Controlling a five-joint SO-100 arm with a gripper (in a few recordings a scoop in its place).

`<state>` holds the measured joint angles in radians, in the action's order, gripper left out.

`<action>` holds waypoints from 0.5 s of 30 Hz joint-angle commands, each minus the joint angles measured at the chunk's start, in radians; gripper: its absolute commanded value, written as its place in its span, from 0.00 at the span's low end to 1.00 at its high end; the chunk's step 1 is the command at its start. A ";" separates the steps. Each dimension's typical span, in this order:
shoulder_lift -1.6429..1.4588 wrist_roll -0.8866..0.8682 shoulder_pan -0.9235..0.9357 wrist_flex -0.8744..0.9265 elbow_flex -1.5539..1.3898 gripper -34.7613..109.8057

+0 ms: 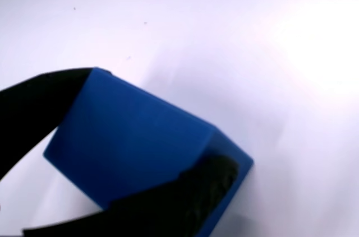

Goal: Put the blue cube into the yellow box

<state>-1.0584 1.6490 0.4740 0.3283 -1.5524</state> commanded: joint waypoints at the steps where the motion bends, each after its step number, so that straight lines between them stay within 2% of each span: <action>1: -0.107 0.015 0.002 0.014 -0.012 0.51; 8: -0.115 0.031 0.003 0.009 -0.049 0.53; 15: -0.112 0.055 0.002 0.000 -0.052 0.50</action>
<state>-1.0630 1.6736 0.4725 0.3237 -1.5984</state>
